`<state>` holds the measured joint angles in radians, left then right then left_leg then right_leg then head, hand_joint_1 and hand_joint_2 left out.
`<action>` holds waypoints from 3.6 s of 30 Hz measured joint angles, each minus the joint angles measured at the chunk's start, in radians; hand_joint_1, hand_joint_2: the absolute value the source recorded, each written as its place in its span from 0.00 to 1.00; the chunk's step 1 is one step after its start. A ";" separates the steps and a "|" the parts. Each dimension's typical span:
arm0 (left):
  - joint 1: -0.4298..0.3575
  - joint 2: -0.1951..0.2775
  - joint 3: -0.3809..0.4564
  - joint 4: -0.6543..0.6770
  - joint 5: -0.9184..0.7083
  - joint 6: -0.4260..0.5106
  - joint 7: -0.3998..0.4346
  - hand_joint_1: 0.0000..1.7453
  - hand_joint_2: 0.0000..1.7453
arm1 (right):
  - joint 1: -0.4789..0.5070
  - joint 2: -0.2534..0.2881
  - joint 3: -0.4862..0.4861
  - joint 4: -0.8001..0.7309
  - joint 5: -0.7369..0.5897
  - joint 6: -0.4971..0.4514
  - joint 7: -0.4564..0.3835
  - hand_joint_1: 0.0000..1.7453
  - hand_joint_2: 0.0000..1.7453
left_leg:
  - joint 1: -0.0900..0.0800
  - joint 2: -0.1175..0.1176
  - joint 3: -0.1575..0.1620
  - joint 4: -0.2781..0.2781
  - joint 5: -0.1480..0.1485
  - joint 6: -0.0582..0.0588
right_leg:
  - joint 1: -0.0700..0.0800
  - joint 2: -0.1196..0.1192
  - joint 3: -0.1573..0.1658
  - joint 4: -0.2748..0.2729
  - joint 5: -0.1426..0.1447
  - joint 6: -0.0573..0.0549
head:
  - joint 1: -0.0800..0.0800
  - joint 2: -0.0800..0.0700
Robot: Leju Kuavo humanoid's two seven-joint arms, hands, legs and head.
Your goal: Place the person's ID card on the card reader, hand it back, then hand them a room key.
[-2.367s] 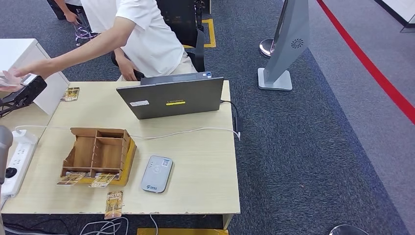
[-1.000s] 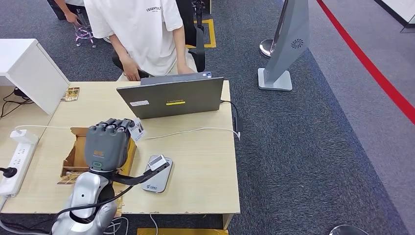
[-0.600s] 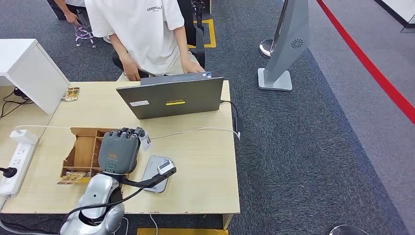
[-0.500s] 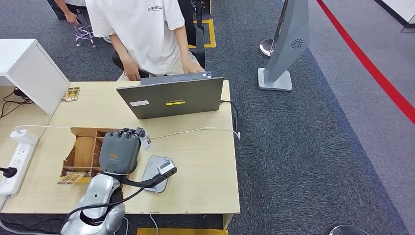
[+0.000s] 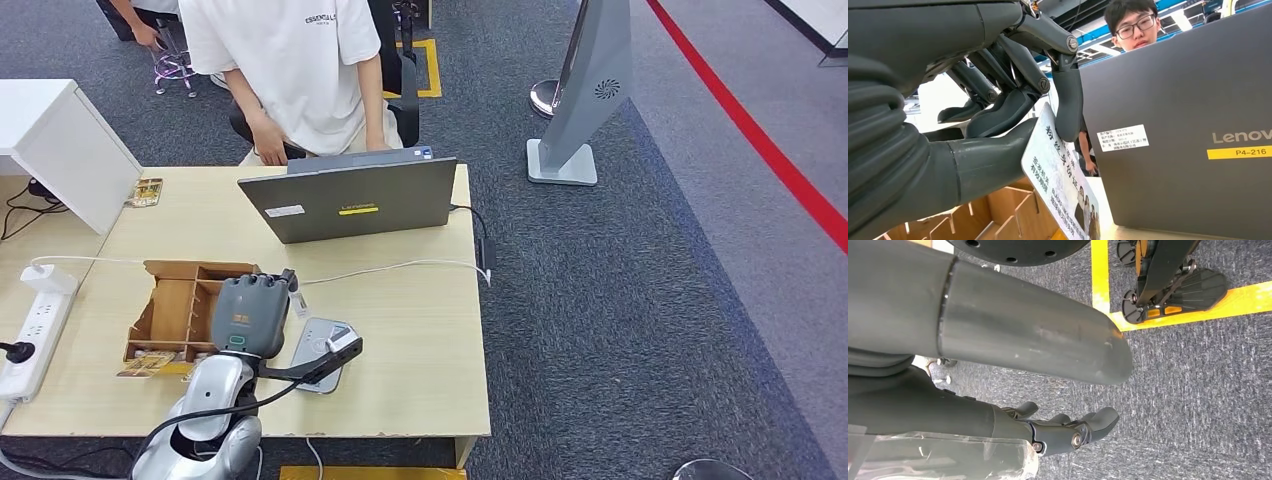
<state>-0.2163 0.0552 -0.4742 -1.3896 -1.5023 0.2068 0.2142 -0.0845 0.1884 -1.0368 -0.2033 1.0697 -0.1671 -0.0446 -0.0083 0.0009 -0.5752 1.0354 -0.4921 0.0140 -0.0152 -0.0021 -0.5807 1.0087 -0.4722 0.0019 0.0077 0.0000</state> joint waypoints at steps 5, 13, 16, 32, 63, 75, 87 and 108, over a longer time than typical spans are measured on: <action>0.000 -0.003 0.000 0.002 0.001 -0.003 0.002 1.00 1.00 | 0.000 0.000 0.000 0.000 0.000 0.000 0.000 0.00 0.00 | 0.000 0.000 0.000 0.000 0.000 0.000 | 0.000 0.000 0.000 0.000 0.000 0.000 | 0.000 0.000; -0.004 -0.002 -0.001 0.021 0.053 -0.093 0.005 1.00 1.00 | 0.000 0.000 -0.002 0.000 0.002 0.001 0.000 0.00 0.00 | 0.000 0.000 0.000 0.000 0.000 0.000 | 0.000 0.000 0.000 0.000 0.000 0.000 | 0.000 0.000; -0.012 -0.001 -0.007 0.047 0.093 -0.135 0.003 1.00 1.00 | 0.000 0.000 -0.004 0.000 0.004 0.003 0.000 0.00 0.00 | 0.000 0.000 0.000 0.000 0.000 0.000 | 0.000 0.000 0.000 0.000 0.000 0.000 | 0.000 0.000; -0.058 0.039 -0.045 0.159 0.246 -0.220 -0.056 1.00 1.00 | 0.000 0.000 -0.015 0.000 0.015 0.020 -0.009 0.00 0.00 | 0.000 0.000 0.000 0.000 0.000 0.000 | 0.000 0.000 0.001 0.000 0.000 0.000 | 0.000 0.000; -0.243 0.097 0.057 -0.262 -0.012 0.319 -0.157 1.00 1.00 | -0.001 0.000 -0.007 0.000 0.103 0.029 0.000 0.00 0.00 | 0.000 -0.002 0.000 0.000 0.003 0.000 | 0.000 -0.003 0.001 0.000 0.002 -0.001 | 0.000 0.000; -0.474 0.187 0.180 0.042 -0.059 0.392 -0.122 1.00 1.00 | -0.002 0.000 0.033 0.001 0.138 0.059 -0.012 0.00 0.00 | 0.001 0.000 0.000 0.000 0.006 -0.002 | 0.001 -0.001 0.000 0.002 0.004 -0.003 | 0.000 0.000; -0.494 0.195 0.275 0.260 -0.064 0.420 -0.163 1.00 1.00 | -0.002 0.000 0.035 0.001 0.140 0.061 -0.008 0.00 0.00 | 0.001 0.000 -0.001 0.000 0.006 -0.003 | 0.001 -0.001 -0.001 0.002 0.005 -0.003 | 0.000 0.000; -0.435 0.150 0.305 0.275 -0.019 0.376 -0.166 0.00 1.00 | -0.002 0.000 0.035 0.001 0.136 0.052 -0.007 0.00 0.00 | 0.001 0.000 -0.001 0.000 0.006 -0.003 | 0.001 -0.001 -0.001 0.002 0.005 -0.003 | 0.000 0.000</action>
<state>-0.6517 0.2047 -0.1693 -1.1143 -1.5214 0.5825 0.0481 -0.0867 0.1884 -1.0018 -0.2022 1.2059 -0.1147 -0.0520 -0.0076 0.0006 -0.5760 1.0351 -0.4858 0.0114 -0.0145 -0.0028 -0.5815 1.0103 -0.4673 -0.0007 0.0073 0.0000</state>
